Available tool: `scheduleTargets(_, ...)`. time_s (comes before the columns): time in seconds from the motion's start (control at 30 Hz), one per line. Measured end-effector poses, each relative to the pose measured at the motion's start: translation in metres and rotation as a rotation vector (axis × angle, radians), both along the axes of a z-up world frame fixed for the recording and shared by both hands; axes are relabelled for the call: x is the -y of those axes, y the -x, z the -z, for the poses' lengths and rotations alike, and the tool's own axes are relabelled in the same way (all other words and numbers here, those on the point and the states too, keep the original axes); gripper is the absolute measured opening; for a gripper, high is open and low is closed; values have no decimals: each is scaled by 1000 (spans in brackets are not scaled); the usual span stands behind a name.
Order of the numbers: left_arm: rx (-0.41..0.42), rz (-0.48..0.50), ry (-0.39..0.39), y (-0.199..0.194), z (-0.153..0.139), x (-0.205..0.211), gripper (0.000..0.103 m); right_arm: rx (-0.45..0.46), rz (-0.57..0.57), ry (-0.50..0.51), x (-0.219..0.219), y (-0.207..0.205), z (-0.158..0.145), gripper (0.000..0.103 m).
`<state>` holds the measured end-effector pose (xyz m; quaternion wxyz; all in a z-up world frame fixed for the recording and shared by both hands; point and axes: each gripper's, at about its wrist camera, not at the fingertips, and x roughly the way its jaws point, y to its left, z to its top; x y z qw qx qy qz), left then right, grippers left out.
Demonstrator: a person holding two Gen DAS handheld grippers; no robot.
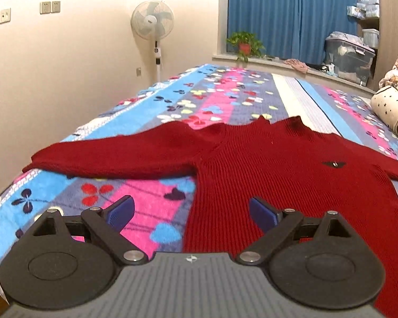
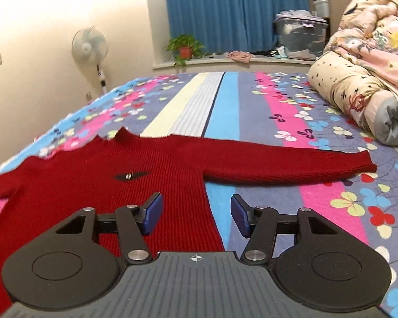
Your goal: Fold small clothes
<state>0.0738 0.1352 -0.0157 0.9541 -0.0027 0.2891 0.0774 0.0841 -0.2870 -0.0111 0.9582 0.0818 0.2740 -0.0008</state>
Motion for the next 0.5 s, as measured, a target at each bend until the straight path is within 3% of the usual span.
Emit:
scheduleTargets(0.17, 50, -41, -50, -10, -12, 2, 96, 4, -27, 85, -12, -5, -2, 58)
scheduleTargets(0.3, 91, -100, -58, -27, -34, -3, 102, 4, -50, 94, -21, -11, -3, 62)
scheduleTargets(0.5, 131, -74, -188, -77, -55, 10, 102, -3, -58, 84, -28, -22, -3, 67)
